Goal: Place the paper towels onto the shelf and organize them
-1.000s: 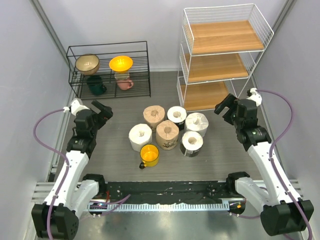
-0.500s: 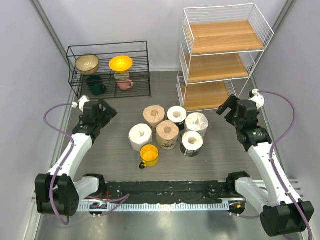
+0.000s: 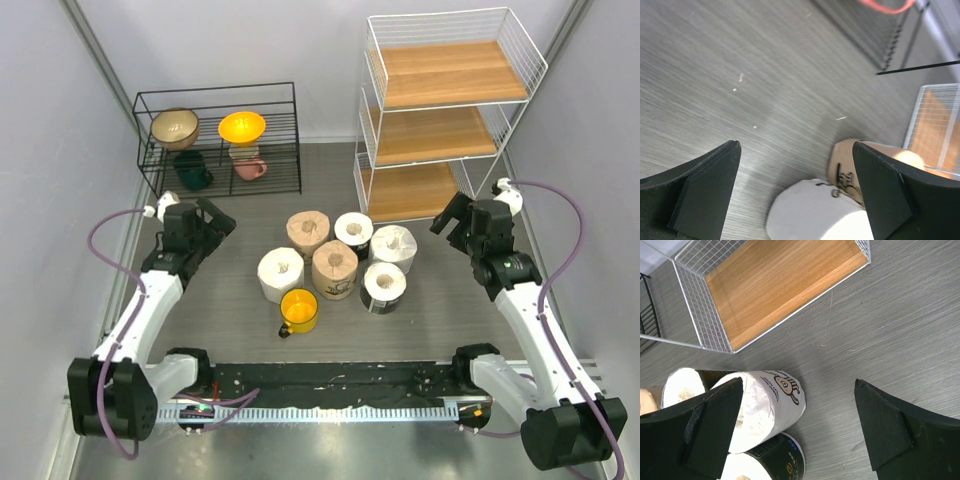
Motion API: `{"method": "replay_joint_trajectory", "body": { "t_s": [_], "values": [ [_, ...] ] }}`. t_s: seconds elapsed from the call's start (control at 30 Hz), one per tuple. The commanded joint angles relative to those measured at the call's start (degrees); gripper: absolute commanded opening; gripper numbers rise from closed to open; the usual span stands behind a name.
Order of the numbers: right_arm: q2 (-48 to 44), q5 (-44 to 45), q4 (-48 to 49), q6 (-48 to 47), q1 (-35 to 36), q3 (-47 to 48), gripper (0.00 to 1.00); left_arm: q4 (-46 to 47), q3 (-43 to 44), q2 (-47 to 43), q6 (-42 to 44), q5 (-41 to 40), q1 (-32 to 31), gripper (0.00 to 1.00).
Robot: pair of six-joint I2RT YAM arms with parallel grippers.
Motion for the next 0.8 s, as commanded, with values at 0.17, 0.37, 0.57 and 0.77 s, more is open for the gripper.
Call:
{"method": "replay_joint_trajectory", "body": {
  "t_s": [0.17, 0.37, 0.57, 0.77],
  "values": [
    [0.04, -7.10, -1.73, -3.56, 0.16, 3.42, 0.97, -3.37, 1.66, -4.82, 2.30, -1.98, -2.64, 1.00],
    [3.55, -15.97, -1.91, -4.87, 0.16, 4.21, 0.96, -4.43, 0.87, -6.14, 1.68, -4.02, -3.26, 1.00],
    [6.63, -18.62, -2.44, -5.67, 0.69, 4.30, 0.95, -4.34, 0.52, -5.70, 1.95, -3.40, -3.26, 1.00],
    [11.02, -17.22, -2.88, -5.49, 2.88, 3.95, 0.94, -2.76, -1.32, -5.09, 1.16, -2.78, -3.35, 1.00]
  ]
}}
